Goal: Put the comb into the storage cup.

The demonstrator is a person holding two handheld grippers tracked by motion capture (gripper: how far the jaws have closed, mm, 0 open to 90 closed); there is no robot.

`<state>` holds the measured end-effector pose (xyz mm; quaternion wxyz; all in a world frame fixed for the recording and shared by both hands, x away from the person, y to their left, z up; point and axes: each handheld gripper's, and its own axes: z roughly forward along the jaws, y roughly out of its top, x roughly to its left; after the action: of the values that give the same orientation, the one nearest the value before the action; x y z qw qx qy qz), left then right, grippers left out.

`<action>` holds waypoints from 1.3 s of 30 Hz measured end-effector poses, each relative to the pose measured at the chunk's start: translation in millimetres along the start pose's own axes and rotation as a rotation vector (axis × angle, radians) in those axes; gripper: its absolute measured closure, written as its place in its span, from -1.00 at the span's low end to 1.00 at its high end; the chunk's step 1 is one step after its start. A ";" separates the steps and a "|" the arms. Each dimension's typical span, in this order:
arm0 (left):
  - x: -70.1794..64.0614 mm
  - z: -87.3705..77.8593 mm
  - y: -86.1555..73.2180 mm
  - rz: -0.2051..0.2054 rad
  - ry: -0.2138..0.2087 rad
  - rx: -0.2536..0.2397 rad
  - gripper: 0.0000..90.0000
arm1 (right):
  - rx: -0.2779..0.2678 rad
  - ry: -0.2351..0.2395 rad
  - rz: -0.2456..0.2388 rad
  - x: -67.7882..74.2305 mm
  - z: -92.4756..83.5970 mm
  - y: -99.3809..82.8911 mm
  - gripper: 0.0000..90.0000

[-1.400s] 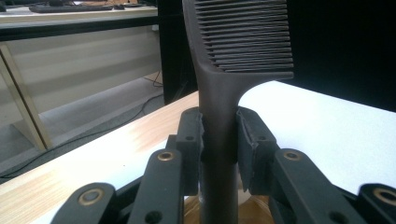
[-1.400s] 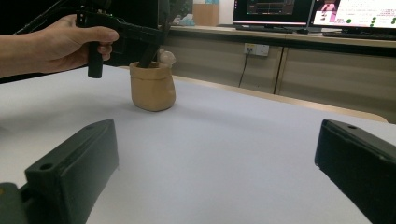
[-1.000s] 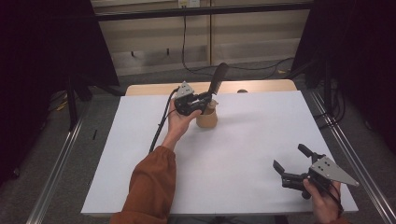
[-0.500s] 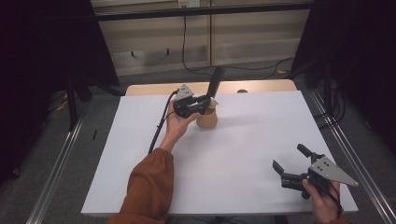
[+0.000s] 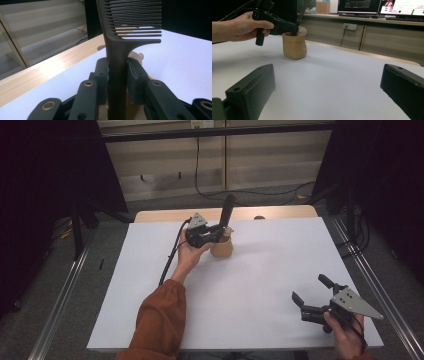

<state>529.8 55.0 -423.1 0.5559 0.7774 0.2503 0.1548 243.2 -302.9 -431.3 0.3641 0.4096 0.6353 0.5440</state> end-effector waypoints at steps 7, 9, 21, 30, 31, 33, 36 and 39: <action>0.6 2.4 -2.9 -0.004 0.016 0.017 0.60 | -0.003 -0.001 -0.001 0.3 0.1 -0.1 -1.00; 1.0 2.2 -2.5 0.002 0.020 0.021 0.59 | -0.001 0.001 0.000 0.1 0.1 -0.1 -1.00; 4.0 -1.0 -3.8 -0.008 0.012 0.009 0.47 | -0.001 0.000 0.000 0.2 -0.4 0.1 -1.00; 5.9 -7.8 -2.8 -0.033 0.030 -0.027 0.17 | 0.000 -0.001 -0.001 -0.3 -0.2 0.1 -1.00; 6.6 -8.6 -2.6 -0.044 0.029 -0.032 0.13 | -0.001 -0.002 0.000 -0.5 0.1 -0.1 -1.00; 7.6 -9.8 -1.9 -0.049 0.039 -0.033 0.02 | 0.000 -0.005 0.003 -0.8 0.3 -0.1 -1.00; 9.1 -11.8 -1.5 -0.055 0.051 -0.031 -0.17 | 0.000 -0.005 0.009 -1.3 0.6 -0.3 -1.00; 9.7 -14.1 -1.1 -0.049 0.072 -0.034 -0.31 | 0.001 -0.003 0.008 -1.3 0.4 -0.5 -1.00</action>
<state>530.3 71.8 -419.8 0.5635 0.7553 0.2864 0.1731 244.0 -303.9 -431.8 0.3629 0.4129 0.6334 0.5446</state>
